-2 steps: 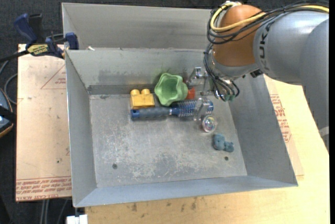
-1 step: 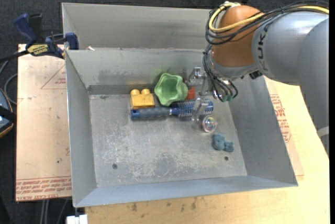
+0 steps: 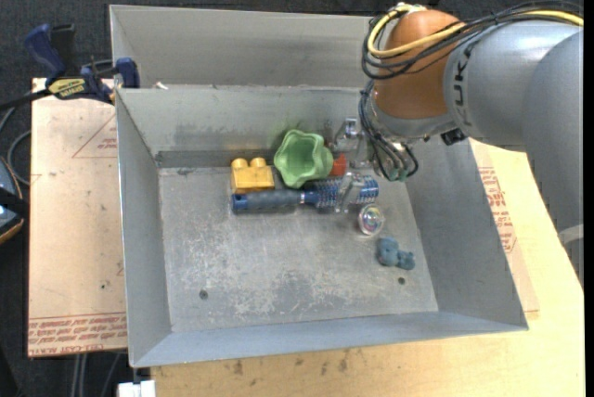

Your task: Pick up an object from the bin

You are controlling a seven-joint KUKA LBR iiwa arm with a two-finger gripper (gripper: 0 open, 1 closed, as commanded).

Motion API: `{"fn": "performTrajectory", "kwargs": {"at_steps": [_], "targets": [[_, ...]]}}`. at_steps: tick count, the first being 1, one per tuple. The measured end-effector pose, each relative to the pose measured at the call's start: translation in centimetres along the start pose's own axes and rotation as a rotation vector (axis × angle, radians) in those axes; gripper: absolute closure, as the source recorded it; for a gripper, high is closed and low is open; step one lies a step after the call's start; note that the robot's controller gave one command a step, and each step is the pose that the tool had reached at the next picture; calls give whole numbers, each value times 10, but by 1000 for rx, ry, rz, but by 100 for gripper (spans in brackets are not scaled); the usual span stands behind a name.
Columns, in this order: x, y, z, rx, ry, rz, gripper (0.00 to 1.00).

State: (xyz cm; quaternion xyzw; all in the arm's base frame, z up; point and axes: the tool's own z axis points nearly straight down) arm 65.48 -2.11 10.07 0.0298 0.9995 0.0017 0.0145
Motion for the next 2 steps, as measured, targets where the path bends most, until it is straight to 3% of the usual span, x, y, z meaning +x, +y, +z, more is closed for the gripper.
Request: {"fn": "performTrajectory", "kwargs": {"at_steps": [1,2], "targets": [[1,-1,0,2,9,-1,100],[-3,-20,-129,4,22,-67,100]]}}
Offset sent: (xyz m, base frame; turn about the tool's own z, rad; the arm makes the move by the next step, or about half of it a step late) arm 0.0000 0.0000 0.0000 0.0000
